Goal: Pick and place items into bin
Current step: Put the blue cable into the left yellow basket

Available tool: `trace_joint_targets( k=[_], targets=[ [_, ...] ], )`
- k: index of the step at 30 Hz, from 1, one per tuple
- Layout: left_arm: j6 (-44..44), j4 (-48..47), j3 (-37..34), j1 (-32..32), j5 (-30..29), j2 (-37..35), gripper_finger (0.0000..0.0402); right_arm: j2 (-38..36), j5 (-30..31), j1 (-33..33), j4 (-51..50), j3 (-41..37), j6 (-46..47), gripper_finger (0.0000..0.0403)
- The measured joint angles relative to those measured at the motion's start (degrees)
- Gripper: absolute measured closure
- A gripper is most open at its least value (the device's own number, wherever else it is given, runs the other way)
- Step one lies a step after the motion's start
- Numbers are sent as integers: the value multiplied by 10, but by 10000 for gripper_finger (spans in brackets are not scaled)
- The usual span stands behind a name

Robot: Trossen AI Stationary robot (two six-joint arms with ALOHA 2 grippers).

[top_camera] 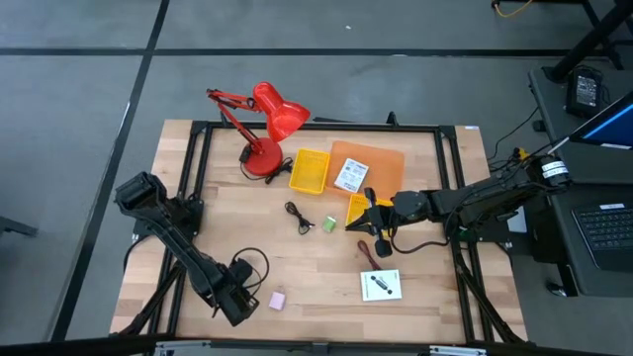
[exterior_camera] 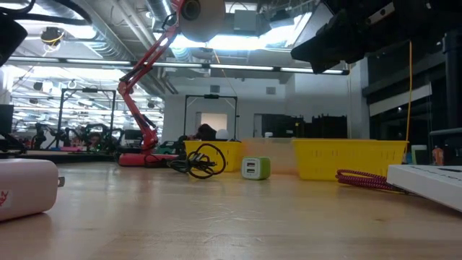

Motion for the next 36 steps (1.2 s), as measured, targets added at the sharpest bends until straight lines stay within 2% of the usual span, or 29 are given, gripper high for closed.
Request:
trace_joint_targets(
  k=[11,17,21,30,36],
  targets=[
    [0,-2,0,-1,1,24,247,0,0,0,-2,0,0,402],
    [55,-3,1,8,19,49,251,0,0,0,-2,0,0,402],
    [65,-3,2,15,37,52,278,0,0,0,-2,0,0,402],
    [103,-7,0,16,50,47,371,0,0,0,-2,0,0,402],
    [136,-10,0,16,51,47,379,0,0,0,-2,0,0,402]
  ],
)
